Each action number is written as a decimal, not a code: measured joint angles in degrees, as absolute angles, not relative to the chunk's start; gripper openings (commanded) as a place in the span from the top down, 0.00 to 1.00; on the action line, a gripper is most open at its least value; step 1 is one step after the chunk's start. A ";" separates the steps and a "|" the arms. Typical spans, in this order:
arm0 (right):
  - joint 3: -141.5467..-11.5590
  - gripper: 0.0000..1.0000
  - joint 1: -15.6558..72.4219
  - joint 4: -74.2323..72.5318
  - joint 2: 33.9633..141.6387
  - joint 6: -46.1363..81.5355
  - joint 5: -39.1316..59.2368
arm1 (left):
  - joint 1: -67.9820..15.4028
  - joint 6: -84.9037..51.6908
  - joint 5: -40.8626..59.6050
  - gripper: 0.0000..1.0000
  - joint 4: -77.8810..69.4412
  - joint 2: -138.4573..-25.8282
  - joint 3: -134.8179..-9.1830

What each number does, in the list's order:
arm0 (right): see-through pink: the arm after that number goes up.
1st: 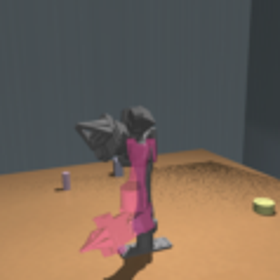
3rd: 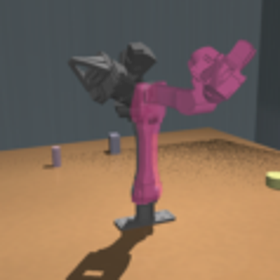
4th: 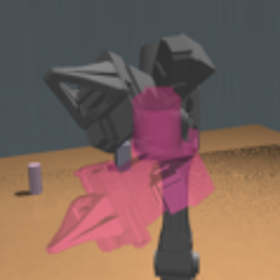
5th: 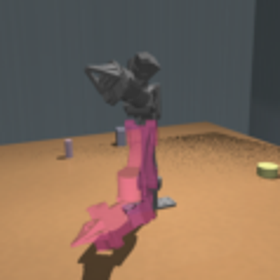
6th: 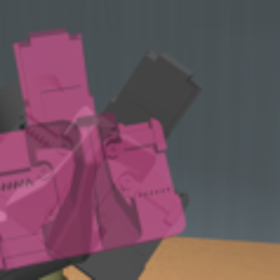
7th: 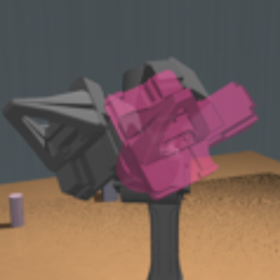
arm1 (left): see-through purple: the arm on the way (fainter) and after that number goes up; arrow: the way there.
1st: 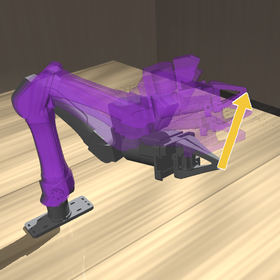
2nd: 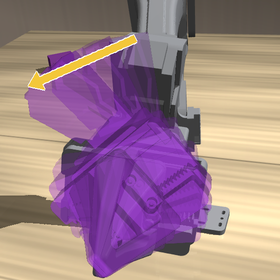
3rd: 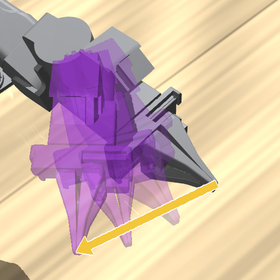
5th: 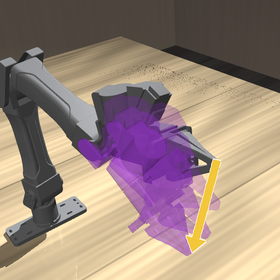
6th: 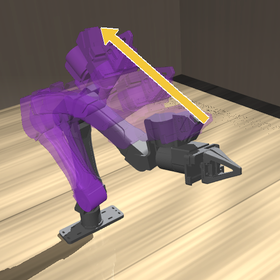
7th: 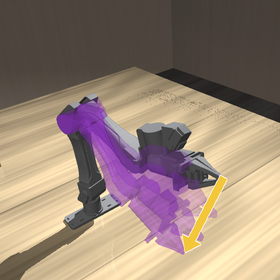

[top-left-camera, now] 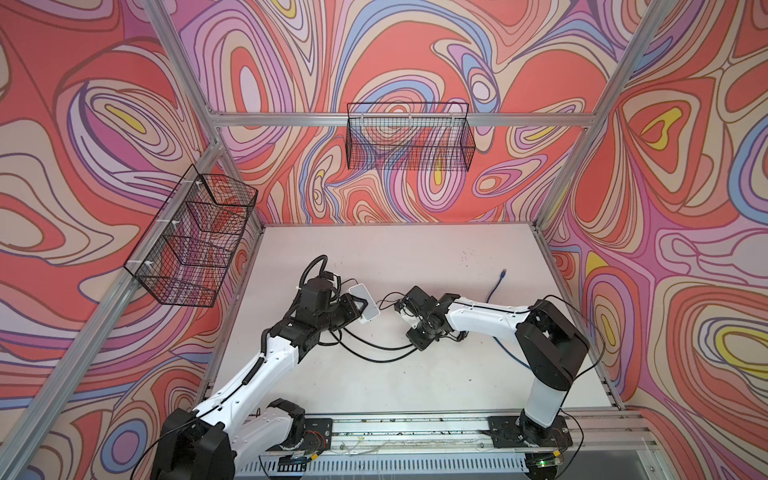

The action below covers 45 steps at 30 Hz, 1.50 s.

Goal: Insert the plug into the switch port
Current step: 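Lift the barrel plug upright toward the router with the right gripper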

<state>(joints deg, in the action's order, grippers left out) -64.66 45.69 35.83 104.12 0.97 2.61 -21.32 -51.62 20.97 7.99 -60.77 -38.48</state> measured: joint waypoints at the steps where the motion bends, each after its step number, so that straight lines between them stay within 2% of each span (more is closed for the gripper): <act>1: -64.77 0.87 45.63 35.94 104.20 0.97 2.61 | -21.32 -51.62 20.97 0.91 7.99 -60.73 -38.48; 15: -66.41 0.83 44.82 37.74 105.23 0.95 3.86 | -21.26 -51.40 20.99 0.91 8.01 -60.60 -38.48; 20: -66.87 0.78 44.58 37.06 106.00 0.95 4.69 | -21.17 -51.18 20.97 0.91 8.05 -60.05 -38.48; 27: -66.96 0.79 44.58 36.88 106.34 0.95 5.21 | -20.88 -51.18 21.04 0.91 8.08 -59.86 -38.48; 34: -67.29 0.82 44.58 36.84 106.67 0.95 5.23 | -20.82 -51.18 21.06 0.91 8.10 -59.77 -38.48; 41: -68.36 1.00 44.47 37.12 107.61 0.73 5.50 | -20.56 -51.18 21.21 0.91 8.10 -59.75 -38.48; 45: -68.69 1.00 44.21 37.21 107.87 0.67 5.89 | -20.56 -51.18 21.19 0.91 8.10 -59.70 -38.48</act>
<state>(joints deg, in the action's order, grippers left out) -68.69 44.21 37.21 107.87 0.67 5.89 -20.56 -51.18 21.19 8.10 -59.70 -38.48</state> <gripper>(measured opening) 0.054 0.255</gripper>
